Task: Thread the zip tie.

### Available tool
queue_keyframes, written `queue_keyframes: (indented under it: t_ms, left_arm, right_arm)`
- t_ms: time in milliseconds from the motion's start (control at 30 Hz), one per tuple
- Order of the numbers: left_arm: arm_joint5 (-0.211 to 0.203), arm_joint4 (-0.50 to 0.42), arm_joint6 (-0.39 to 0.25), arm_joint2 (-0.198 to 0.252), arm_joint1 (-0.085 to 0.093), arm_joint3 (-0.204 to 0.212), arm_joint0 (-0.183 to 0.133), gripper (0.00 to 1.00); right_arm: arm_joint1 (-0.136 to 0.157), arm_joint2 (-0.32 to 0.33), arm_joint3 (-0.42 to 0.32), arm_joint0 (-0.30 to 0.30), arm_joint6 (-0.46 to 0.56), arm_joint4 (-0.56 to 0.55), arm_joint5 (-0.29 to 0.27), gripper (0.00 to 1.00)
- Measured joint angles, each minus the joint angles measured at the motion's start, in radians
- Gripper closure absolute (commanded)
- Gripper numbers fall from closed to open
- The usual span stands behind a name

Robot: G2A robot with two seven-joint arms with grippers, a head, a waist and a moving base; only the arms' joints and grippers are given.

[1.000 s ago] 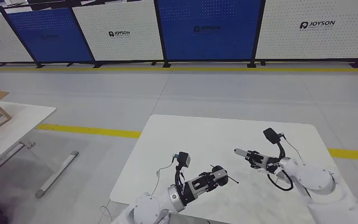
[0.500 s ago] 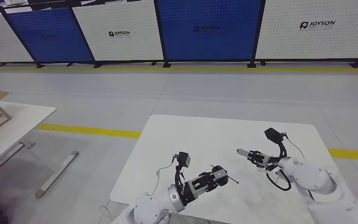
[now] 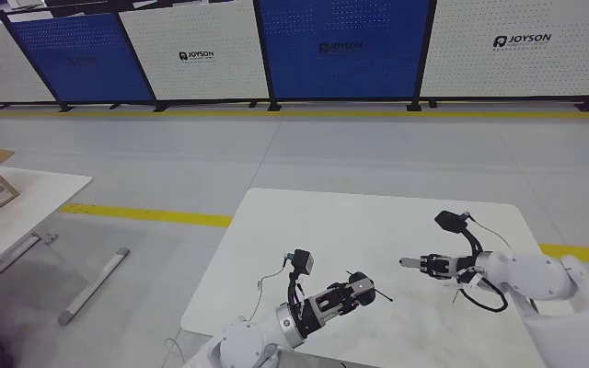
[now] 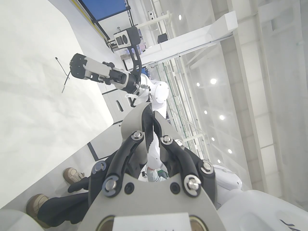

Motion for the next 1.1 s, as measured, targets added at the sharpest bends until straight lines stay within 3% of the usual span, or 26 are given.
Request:
queue_keyframes:
  t_ms: [567, 833, 967, 1100]
  left_arm:
    - [0.000, 0.000, 0.000, 0.000, 0.000, 0.000, 0.000, 1.00]
    - [0.000, 0.000, 0.000, 0.000, 0.000, 0.000, 0.000, 1.00]
    - [0.000, 0.000, 0.000, 0.000, 0.000, 0.000, 0.000, 1.00]
    - [0.000, 0.000, 0.000, 0.000, 0.000, 0.000, 0.000, 1.00]
  right_arm:
    - [0.002, 0.002, 0.001, -0.003, -0.023, -0.007, -0.007, 0.00]
    - [0.038, 0.094, 0.013, 0.021, 0.169, -0.055, 0.020, 0.00]
    - [0.044, 0.003, 0.090, 0.052, 0.199, -0.023, -0.032, 0.00]
    - [0.045, 0.001, 0.091, 0.053, 0.195, -0.020, -0.033, 0.00]
